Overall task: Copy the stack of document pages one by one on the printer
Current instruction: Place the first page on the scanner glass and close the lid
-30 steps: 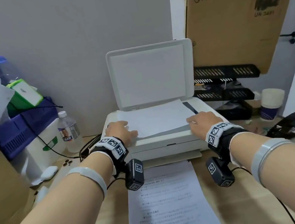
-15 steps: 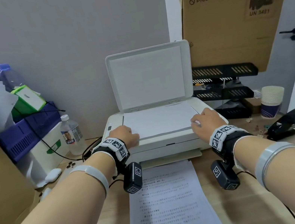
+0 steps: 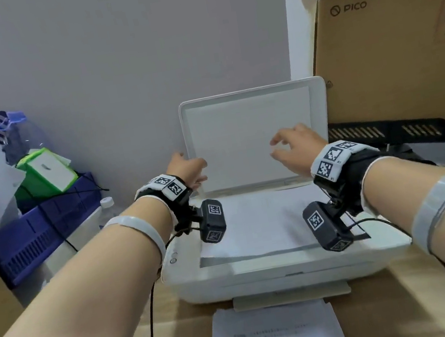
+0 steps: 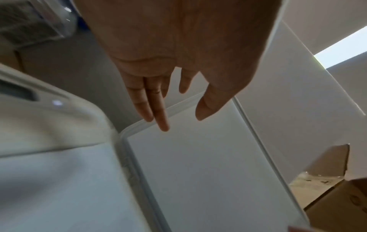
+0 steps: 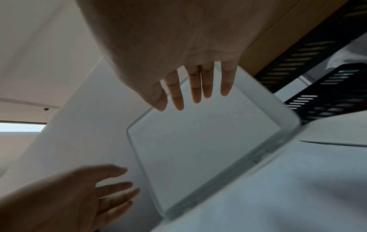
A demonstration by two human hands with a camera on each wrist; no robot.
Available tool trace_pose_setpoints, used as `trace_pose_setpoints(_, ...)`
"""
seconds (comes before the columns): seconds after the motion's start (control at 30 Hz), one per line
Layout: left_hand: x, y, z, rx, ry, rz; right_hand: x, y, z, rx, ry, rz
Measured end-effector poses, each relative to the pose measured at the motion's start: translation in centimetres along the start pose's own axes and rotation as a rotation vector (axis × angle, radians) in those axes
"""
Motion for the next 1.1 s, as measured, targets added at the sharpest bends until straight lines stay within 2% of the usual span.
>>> trace_pose_setpoints(0.1,3.3,-1.9,-1.3,-0.037,0.017,-0.039,3.3,1.4,0.2,-0.028,-0.039,0.025)
trace_pose_setpoints(0.17,4.9,-2.4,-2.4,-0.097,0.07,-0.011,4.9,2.1,0.6,-0.044,-0.09,0.059)
trace_pose_setpoints(0.23,5.9,-2.5,-2.7,-0.161,0.062,0.002,6.0,3.0,1.2,-0.075,-0.15,0.107)
trace_pose_setpoints(0.33,5.4,-2.5,-1.6,-0.192,0.005,-0.024,6.6,4.3,2.3,-0.181,-0.209,0.164)
trace_pose_setpoints(0.47,3.0,-2.5,0.5,-0.165,0.078,-0.051,6.1,6.9,3.4,-0.338,-0.204,0.218)
trace_pose_setpoints(0.53,1.0,-2.4,1.3,-0.149,0.144,-0.063,5.0,8.0,3.7,-0.36,-0.159,0.227)
trace_pose_setpoints(0.67,-2.8,-0.8,2.8,-0.068,0.262,-0.071,0.7,9.4,2.9,-0.357,0.039,0.243)
trace_pose_setpoints(0.93,-6.6,5.7,7.5,0.318,0.172,-0.11,-8.7,7.8,-1.0,-0.36,0.217,0.328)
trace_pose_setpoints(1.0,-7.3,7.5,7.8,0.36,0.18,-0.071,-10.2,7.0,-2.4,-0.315,0.221,0.348)
trace_pose_setpoints(1.1,-5.7,11.2,8.0,0.326,0.171,-0.032,-11.1,5.6,-4.9,-0.246,0.275,0.348)
Point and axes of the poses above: each hand's wrist, its own x-axis towards the middle knuckle, its own z-axis out of the back of the hand, y = z × x, the point moved 7 cm from there along x, towards the middle knuckle, and after that the axes turned 8 degrees about -y, right-handed, at the moved point
